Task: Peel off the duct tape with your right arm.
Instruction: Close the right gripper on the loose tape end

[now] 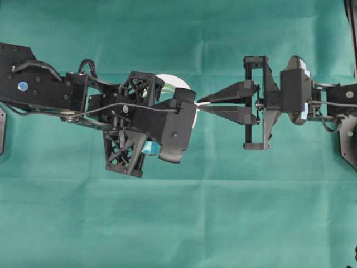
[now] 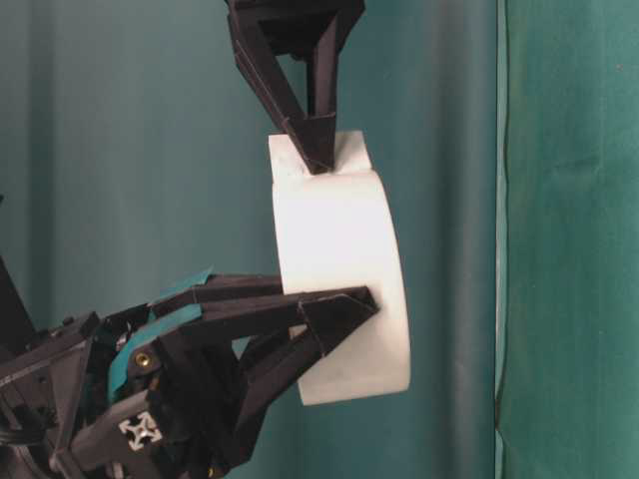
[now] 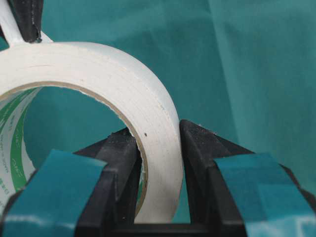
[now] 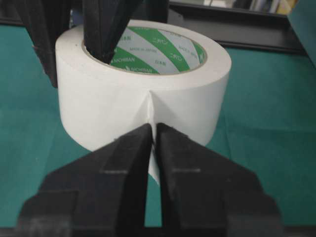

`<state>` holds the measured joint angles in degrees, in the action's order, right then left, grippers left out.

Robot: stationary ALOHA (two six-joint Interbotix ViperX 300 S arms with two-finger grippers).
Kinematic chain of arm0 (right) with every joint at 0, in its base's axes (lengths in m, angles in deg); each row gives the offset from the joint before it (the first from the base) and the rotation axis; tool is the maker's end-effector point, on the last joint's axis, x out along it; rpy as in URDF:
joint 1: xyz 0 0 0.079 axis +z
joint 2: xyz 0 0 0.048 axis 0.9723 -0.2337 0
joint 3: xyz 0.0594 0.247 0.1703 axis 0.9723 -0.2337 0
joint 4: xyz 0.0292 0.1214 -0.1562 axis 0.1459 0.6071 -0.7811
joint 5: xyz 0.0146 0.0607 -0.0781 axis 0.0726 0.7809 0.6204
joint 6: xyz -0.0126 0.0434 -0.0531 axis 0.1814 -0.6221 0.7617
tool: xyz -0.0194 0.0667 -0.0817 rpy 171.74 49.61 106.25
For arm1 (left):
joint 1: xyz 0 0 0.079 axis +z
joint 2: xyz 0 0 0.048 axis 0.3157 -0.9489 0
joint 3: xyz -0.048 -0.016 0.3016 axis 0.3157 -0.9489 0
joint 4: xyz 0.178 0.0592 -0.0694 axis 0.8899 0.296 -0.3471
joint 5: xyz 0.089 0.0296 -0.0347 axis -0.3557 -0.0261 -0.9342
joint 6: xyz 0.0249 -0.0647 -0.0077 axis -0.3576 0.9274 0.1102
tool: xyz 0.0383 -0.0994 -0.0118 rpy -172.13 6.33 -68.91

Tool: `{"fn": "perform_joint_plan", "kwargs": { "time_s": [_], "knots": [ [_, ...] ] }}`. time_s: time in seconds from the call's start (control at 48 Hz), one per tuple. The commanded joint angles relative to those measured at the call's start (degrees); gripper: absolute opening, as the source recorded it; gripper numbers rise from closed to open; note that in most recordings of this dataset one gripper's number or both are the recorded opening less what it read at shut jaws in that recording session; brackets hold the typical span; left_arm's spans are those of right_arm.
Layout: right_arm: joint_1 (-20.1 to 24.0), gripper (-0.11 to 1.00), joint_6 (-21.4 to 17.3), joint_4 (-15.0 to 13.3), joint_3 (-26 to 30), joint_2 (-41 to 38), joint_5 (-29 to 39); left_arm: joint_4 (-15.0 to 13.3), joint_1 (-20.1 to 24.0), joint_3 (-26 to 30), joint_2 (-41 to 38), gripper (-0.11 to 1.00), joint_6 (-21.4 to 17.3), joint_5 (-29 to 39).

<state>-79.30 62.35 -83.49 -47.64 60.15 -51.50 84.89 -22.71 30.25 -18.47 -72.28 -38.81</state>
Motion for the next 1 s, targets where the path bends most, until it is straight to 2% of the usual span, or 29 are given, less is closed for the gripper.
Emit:
{"fn": "perform_joint_plan", "kwargs": {
  "time_s": [0.0, 0.624, 0.978],
  "knots": [
    [-0.26, -0.09, -0.09, 0.18, 0.44, 0.53, -0.88, -0.18, -0.53, 1.14, 1.67, 0.21, -0.26, -0.26],
    [-0.26, -0.09, -0.35, 0.18, -0.18, 0.44, -2.37, -0.18, -0.53, 1.05, 1.67, 0.22, -0.26, -0.26],
    [-0.26, -0.09, -0.26, 1.85, -1.41, 0.44, -4.57, -0.09, -0.53, 1.05, 1.76, 0.21, -0.26, 0.00]
  ]
}}
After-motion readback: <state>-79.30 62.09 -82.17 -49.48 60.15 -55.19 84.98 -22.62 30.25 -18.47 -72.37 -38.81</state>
